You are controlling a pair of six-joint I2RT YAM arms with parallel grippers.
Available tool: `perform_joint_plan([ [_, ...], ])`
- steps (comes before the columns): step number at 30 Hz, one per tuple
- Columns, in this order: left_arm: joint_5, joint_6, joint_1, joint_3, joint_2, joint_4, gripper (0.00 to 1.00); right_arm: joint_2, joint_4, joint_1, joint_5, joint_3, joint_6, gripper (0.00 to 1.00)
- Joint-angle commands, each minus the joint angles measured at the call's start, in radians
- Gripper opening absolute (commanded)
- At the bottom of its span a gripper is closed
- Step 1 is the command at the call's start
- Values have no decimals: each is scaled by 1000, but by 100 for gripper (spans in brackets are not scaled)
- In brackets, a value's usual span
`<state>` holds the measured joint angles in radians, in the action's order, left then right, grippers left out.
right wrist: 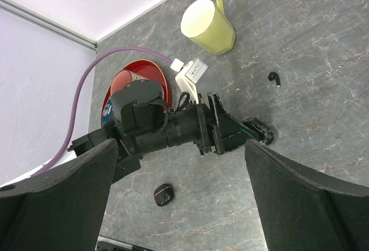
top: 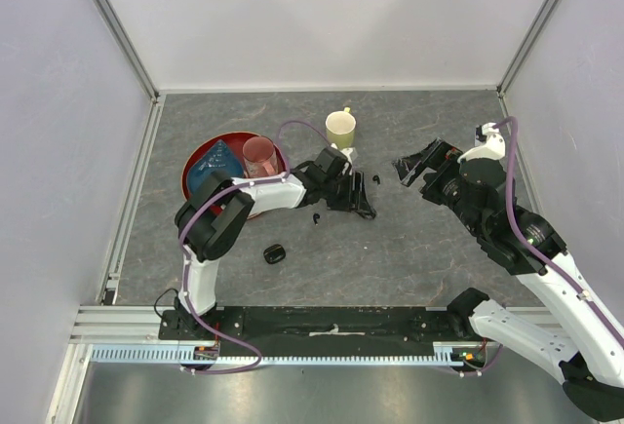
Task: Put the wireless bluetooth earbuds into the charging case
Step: Place the charging case at the center of the board, then pick up the charging case at the center of the board.
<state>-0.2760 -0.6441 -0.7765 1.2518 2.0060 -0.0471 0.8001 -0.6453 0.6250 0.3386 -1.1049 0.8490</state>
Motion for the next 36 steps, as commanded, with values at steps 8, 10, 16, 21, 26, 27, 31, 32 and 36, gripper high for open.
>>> perform_joint_plan([
  [8, 112, 113, -1, 37, -173, -86, 68, -15, 13, -2, 16, -3, -7, 98],
  [10, 129, 129, -1, 35, -197, -91, 68, -18, 13, -2, 23, -1, -7, 98],
  [16, 184, 156, -1, 5, -306, -92, 69, -32, 13, -2, 36, 4, -7, 98],
  [21, 227, 175, -1, -38, -395, -91, 70, -32, 13, -2, 43, 4, -13, 98],
  [26, 314, 195, -1, -156, -564, -4, 70, -30, 18, -2, 51, 13, -24, 98],
  [27, 326, 199, -1, -175, -591, 10, 70, -29, 19, -2, 53, 11, -31, 98],
  [31, 409, 241, -3, -250, -713, 23, 75, -15, 32, -2, 39, 14, -79, 98],
  [32, 422, 247, -1, -261, -751, 16, 77, -9, 36, -2, 34, 20, -103, 98],
  [36, 497, 250, -1, -331, -884, 30, 78, 7, 111, -2, -27, 49, -211, 98],
])
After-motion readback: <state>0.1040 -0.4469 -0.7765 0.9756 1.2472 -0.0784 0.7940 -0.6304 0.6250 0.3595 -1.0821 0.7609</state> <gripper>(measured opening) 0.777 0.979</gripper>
